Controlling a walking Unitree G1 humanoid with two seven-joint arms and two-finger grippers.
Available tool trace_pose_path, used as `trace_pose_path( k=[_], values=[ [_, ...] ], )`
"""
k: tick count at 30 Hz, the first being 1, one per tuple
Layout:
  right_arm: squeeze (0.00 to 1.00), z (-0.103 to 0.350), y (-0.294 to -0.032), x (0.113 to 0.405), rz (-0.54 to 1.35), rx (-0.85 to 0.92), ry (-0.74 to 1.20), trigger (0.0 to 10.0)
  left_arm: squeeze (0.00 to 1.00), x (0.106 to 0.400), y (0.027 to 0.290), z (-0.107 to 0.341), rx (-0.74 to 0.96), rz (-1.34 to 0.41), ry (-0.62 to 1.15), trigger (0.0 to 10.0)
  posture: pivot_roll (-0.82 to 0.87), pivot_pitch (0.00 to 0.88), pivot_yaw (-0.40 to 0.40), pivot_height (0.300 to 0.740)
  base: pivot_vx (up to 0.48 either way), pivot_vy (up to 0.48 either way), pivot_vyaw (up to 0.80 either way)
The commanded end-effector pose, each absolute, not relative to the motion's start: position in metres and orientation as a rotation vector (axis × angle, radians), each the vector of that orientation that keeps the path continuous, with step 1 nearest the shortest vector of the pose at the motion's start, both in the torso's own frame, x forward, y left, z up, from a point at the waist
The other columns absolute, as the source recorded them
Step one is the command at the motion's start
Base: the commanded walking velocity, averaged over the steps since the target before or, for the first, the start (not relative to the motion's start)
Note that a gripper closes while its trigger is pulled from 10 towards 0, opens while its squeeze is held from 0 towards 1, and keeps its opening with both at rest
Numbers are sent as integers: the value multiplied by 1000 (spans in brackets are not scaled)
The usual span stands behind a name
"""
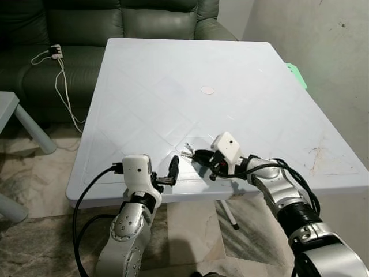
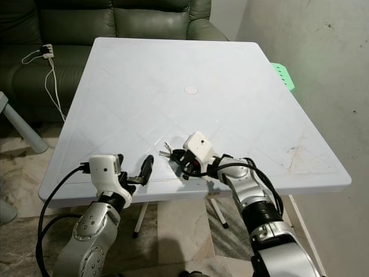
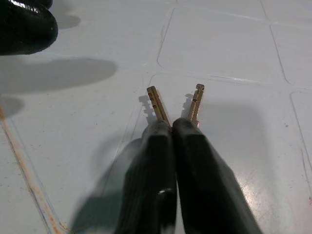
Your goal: Hang keys on a hook
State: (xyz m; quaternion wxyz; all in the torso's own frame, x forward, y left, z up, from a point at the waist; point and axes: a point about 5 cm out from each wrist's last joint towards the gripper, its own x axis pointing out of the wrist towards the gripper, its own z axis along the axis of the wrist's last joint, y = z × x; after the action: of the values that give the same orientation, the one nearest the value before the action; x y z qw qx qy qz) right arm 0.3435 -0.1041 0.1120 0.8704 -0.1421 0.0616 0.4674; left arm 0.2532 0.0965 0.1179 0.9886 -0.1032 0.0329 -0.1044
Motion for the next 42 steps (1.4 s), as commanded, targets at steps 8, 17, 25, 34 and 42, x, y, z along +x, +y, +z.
trace_pose_path(
  k=[8,17,25,34,42],
  values=[
    [1000,118,-109,351,926,-235,125,10000,0,251,87,121,-257,-208,67,10000,74,127,-145,740,0,0,0],
    [1000,126,-110,353,944,-190,82,10000,0,252,87,121,-257,-207,66,10000,75,125,-147,740,0,0,0],
    [1000,125,-111,354,944,-194,97,10000,0,252,87,122,-259,-206,65,10000,75,124,-146,740,0,0,0],
    [1000,123,-109,353,952,-224,100,10000,0,252,87,122,-258,-205,63,10000,79,120,-147,740,0,0,0],
    [0,113,-102,352,953,-304,197,10000,0,252,86,122,-260,-205,63,10000,84,108,-149,740,0,0,0]
  ],
)
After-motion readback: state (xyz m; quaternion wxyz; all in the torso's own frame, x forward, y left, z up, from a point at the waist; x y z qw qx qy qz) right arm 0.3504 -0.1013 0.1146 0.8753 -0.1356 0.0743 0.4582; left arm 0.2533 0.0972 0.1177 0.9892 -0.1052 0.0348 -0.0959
